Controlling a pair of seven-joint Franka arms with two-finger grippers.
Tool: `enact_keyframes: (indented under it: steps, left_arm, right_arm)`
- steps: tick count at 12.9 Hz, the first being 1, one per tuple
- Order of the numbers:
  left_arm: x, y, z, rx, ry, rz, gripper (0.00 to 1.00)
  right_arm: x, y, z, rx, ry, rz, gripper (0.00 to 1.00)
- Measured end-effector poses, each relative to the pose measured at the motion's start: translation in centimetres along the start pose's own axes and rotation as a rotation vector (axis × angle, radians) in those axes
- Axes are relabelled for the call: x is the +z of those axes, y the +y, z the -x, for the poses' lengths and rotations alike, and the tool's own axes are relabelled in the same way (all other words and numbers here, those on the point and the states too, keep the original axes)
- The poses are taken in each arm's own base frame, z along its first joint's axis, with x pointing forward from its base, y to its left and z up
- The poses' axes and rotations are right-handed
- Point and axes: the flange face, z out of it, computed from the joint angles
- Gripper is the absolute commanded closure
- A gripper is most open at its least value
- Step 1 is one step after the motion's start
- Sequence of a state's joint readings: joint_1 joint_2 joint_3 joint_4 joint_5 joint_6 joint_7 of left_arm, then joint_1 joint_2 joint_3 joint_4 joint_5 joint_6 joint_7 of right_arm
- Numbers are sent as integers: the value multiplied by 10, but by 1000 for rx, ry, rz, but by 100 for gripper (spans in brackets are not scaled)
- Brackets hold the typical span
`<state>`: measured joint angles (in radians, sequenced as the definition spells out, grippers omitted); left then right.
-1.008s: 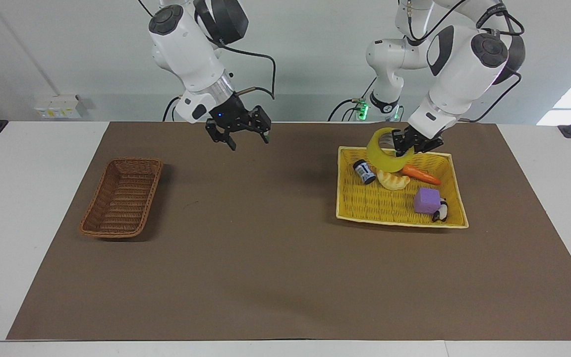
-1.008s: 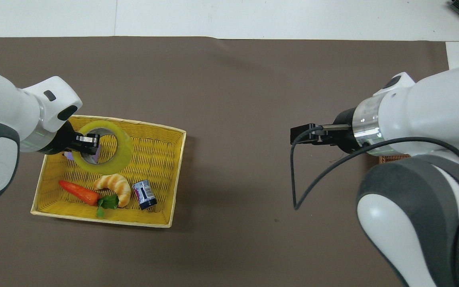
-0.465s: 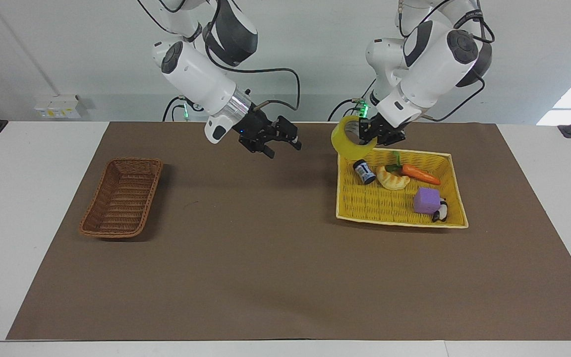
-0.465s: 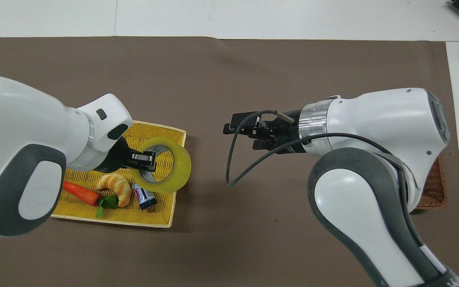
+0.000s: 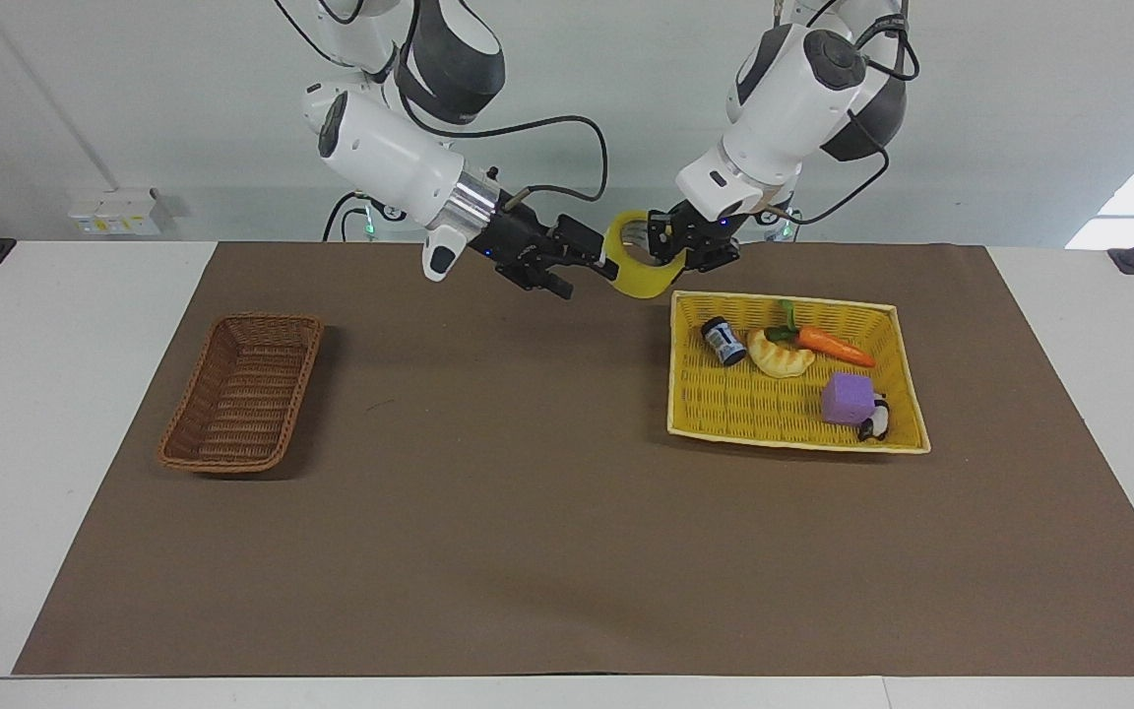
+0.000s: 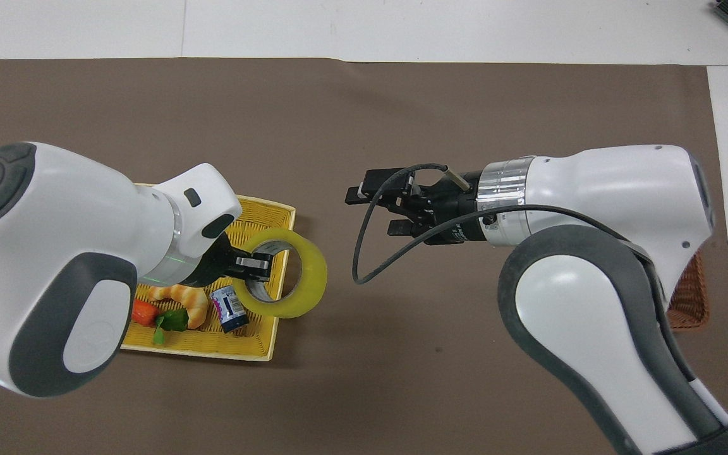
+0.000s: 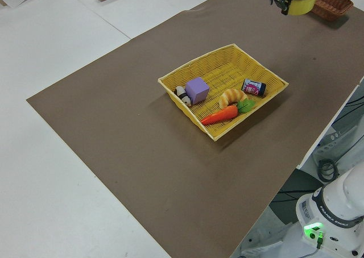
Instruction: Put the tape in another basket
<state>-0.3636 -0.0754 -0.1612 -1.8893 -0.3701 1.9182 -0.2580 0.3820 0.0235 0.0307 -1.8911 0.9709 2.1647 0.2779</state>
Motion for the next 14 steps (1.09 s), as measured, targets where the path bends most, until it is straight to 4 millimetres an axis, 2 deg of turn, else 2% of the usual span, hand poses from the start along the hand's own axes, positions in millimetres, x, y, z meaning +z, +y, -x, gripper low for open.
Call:
enact_keyframes:
  steps: [2,4,7,12,13,14]
  left_arm:
    - [2,14,4,-10,16,10,100]
    - [1,20,3,-26,32,36,100]
    - [0,28,3,-53,59,54,100]
    - [0,34,4,-94,76,67,100]
    - [1,37,5,-100,79,70,100]
    - [1,38,5,-104,81,71,100]
  right_arm:
    - [3,6,10,-42,-18,-11,0]
    - [0,13,13,-72,-27,-43,0]
    - [-11,25,8,-85,-38,-55,0]
    - [-18,27,6,-98,-37,-62,0]
    - [-19,27,6,-98,-43,-63,6]
    - [-20,28,6,-97,-51,-63,25]
